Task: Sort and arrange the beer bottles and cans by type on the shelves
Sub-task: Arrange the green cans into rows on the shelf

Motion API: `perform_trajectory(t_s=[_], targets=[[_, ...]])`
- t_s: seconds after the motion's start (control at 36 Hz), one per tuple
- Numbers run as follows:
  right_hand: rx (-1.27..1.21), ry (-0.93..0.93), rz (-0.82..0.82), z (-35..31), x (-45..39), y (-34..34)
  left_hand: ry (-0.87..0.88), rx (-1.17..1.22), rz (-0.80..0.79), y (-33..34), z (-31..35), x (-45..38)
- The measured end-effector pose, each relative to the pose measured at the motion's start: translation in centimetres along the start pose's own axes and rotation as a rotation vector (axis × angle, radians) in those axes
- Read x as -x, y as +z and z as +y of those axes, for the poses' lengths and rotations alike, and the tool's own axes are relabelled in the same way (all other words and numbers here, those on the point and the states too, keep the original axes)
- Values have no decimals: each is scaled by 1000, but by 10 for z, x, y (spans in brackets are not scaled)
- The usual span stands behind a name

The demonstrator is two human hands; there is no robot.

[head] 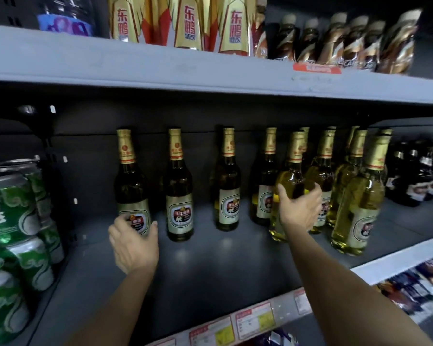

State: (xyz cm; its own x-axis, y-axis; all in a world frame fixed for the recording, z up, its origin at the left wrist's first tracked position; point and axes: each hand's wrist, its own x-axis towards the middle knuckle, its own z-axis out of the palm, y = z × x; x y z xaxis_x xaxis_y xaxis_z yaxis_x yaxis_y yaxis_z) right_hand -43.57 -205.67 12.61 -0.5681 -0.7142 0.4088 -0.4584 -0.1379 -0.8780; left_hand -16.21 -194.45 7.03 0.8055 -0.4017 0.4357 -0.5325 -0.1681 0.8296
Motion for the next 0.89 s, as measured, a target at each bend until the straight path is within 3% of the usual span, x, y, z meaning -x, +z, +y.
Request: perform_trajectory(t_s=[0.08, 0.19, 0.33, 0.53, 0.67, 0.78, 0.89], targets=[[42, 32, -182, 8, -2, 2, -6, -7, 2, -2, -4, 2], [91, 32, -172, 10, 1, 5, -30, -53, -5, -10, -8, 4], [108, 14, -155, -2, 28, 2, 73, -88, -63, -17, 0, 14], [-5, -56, -257, -42, 102, 7, 245, -16, -406, -20, 13, 42], [-9, -160, -381, -79, 158, 16, 206, 28, -616, -22, 13, 52], [-40, -178, -468, -101, 199, 26, 98, 126, -525, -38, 12, 49], [-2, -206, -520, -113, 229, 37, 62, -17, -439, -62, -1, 33]])
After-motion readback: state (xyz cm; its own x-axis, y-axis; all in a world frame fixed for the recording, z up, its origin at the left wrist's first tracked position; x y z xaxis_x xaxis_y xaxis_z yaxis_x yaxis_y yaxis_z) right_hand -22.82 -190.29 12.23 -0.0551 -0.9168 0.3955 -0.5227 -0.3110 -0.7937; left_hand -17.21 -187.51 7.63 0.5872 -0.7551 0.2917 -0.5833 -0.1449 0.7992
